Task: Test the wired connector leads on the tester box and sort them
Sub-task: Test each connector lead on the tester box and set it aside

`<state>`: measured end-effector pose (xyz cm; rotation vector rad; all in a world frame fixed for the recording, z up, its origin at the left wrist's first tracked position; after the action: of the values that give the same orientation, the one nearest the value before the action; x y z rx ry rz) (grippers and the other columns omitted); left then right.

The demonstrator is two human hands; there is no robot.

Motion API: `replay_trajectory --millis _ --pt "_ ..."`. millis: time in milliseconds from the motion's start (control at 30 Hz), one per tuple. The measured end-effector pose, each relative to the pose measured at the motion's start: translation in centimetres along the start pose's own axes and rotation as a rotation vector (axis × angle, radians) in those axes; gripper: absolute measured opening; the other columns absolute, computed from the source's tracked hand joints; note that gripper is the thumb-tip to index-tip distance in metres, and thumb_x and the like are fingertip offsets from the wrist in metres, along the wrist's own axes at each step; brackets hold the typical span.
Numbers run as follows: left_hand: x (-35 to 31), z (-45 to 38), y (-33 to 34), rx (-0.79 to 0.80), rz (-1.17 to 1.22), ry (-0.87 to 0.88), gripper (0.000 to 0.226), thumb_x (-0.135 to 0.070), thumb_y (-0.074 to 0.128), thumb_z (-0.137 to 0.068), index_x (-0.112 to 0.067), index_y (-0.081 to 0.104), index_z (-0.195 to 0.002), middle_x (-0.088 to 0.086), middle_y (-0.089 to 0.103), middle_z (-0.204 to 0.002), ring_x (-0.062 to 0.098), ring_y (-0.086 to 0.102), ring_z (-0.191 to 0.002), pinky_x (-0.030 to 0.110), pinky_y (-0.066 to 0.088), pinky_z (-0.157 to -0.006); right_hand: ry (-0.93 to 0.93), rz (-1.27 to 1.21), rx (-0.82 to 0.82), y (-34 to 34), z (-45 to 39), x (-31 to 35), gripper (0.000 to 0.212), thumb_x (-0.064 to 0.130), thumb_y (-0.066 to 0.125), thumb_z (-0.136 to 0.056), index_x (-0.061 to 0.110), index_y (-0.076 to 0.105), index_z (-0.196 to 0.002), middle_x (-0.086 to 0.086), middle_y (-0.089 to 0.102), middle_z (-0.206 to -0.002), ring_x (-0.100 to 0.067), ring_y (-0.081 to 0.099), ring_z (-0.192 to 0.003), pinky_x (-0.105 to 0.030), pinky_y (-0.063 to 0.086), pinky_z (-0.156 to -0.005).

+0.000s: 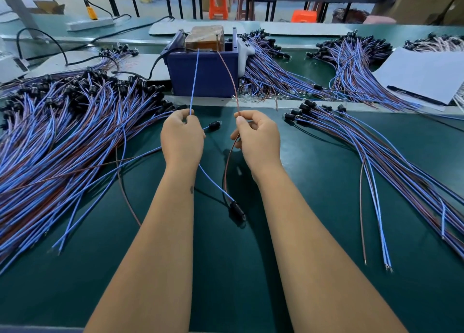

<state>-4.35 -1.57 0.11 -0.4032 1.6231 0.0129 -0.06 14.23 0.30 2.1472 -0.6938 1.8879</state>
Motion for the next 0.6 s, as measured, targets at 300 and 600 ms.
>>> replay_trajectory --millis 300,600 --pt "0.46 -0.58 -0.56 -0.053 0.052 -0.014 0.03 -0.014 0.04 -0.093 -0.022 0.061 -0.114 -0.005 0.058 -0.057 0.002 0.036 -0.032 0.012 0.028 -0.035 0.005 -0.004 0.004 -0.04 -0.09 -0.04 0.015 0.016 0.052 -0.096 0.024 0.063 -0.091 0.004 0.065 -0.062 -0.013 0.058 -0.063 -0.047 0.056 -0.075" --pt "0.58 -0.76 -0.61 -0.058 0.057 -0.022 0.038 -0.013 0.039 -0.091 -0.017 0.062 -0.121 -0.005 0.058 -0.058 0.001 0.037 -0.033 0.012 0.029 -0.036 0.007 0.0 0.007 -0.08 -0.17 -0.12 0.014 0.016 0.052 -0.096 0.019 0.065 -0.095 0.002 0.065 -0.063 -0.014 0.057 -0.062 -0.046 0.055 -0.074"
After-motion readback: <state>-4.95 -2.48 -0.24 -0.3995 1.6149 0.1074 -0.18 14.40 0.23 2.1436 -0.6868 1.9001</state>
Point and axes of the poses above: each hand's wrist, its own z-axis away from the middle knuckle, its own y-axis out of the palm, x = y × z, the point moved 6 cm from there along -z, towards the middle knuckle
